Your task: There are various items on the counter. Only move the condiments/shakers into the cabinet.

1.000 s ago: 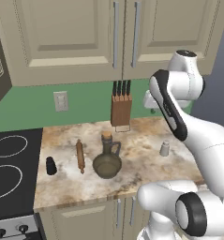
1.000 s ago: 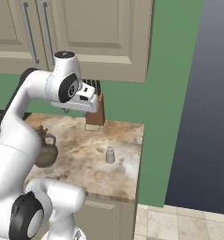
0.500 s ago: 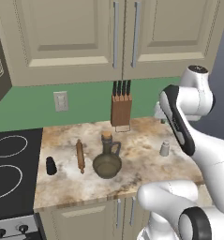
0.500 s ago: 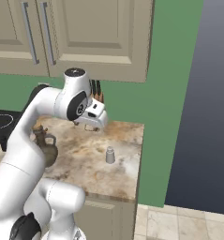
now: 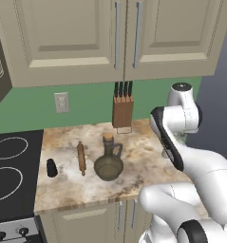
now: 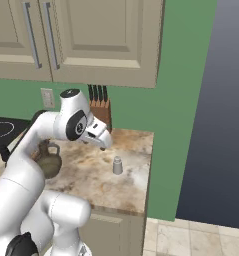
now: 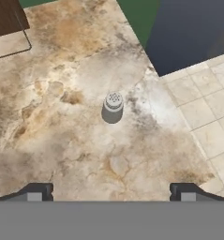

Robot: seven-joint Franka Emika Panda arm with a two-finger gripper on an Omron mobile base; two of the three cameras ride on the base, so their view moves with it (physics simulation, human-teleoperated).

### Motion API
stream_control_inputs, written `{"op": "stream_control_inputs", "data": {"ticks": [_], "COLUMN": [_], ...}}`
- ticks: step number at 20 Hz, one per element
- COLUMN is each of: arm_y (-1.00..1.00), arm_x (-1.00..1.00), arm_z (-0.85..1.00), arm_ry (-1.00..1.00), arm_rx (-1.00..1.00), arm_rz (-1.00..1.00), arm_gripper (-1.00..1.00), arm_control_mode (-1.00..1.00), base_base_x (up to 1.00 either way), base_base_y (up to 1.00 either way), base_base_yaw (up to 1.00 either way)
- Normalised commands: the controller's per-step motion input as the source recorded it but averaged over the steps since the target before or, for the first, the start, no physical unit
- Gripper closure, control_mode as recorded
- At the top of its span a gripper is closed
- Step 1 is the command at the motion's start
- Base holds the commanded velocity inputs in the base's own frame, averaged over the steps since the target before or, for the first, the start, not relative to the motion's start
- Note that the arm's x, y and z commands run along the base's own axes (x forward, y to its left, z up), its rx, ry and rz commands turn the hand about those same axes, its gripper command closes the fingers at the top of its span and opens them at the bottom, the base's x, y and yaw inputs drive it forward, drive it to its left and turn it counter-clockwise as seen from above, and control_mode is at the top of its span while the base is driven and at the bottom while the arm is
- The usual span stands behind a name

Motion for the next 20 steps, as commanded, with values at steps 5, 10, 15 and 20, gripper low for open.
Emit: {"op": "stream_control_inputs", "data": {"ticks": [5,10,15,20], "arm_y": [-0.04,-0.04,-0.18,-0.10], "arm_x": [0.30,0.27,0.41,0.21], "arm_z": [-0.45,-0.42,-0.39,-0.35], "arm_ry": [0.01,0.00,0.03,0.02], "arm_rx": [-0.06,-0.04,-0.05,-0.05], "arm_rz": [-0.08,-0.05,-0.09,-0.09], "arm_gripper": [-1.00,-1.00,-1.00,-1.00], "arm_control_mode": [-1.00,-1.00,-1.00,-1.00], "base_base_x": [0.00,0.00,0.00,0.00], "base_base_y": [0.00,0.00,0.00,0.00], "base_base_yaw": [0.00,0.00,0.00,0.00]}}
